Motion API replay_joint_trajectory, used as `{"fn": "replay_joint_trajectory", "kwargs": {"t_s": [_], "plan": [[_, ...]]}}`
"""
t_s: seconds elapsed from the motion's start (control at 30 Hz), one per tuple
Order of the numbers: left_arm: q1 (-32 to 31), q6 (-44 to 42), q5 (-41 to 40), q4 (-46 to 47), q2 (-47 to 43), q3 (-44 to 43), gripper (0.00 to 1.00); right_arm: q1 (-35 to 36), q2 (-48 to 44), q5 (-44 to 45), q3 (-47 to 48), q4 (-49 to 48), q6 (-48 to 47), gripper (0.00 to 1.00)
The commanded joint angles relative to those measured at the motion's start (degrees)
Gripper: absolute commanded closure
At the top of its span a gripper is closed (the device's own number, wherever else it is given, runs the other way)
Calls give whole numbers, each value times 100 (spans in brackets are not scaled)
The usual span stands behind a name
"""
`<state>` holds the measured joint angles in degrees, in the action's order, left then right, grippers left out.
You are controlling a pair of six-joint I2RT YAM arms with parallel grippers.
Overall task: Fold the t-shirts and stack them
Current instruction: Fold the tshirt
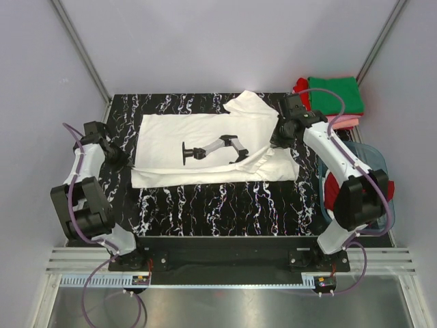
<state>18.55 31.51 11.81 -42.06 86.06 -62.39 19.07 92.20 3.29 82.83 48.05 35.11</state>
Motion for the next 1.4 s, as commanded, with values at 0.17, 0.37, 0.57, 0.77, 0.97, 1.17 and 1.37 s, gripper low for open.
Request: {"fn": "replay_joint_trajectory", "kwargs": {"t_s": [0.17,0.37,0.57,0.77,0.97,1.17,1.37], "plan": [[-140,-127,-3,68,1191,-1266,100,-246,1271,-74,1559,178,-558,100],[-316,-180,-153,-223,2256,-2338,100,-334,2150,5,2289,266,-593,100],[-387,-268,-232,-688,3136,-3507,59,-518,3371,-47,3675,380,-751,47],[-466,-443,-486,-803,2355,-3501,28,-712,3876,135,5242,1152,-1050,30],[-501,-461,-391,-128,782,-1542,29,-685,1601,-1133,1513,-646,-473,31],[-738,-716,-118,330,-738,427,31,-229,1274,-1787,-20,-1421,-198,41],[-853,-944,-231,365,-1917,1237,30,-105,1931,-2008,-65,-1931,-13,45]]}}
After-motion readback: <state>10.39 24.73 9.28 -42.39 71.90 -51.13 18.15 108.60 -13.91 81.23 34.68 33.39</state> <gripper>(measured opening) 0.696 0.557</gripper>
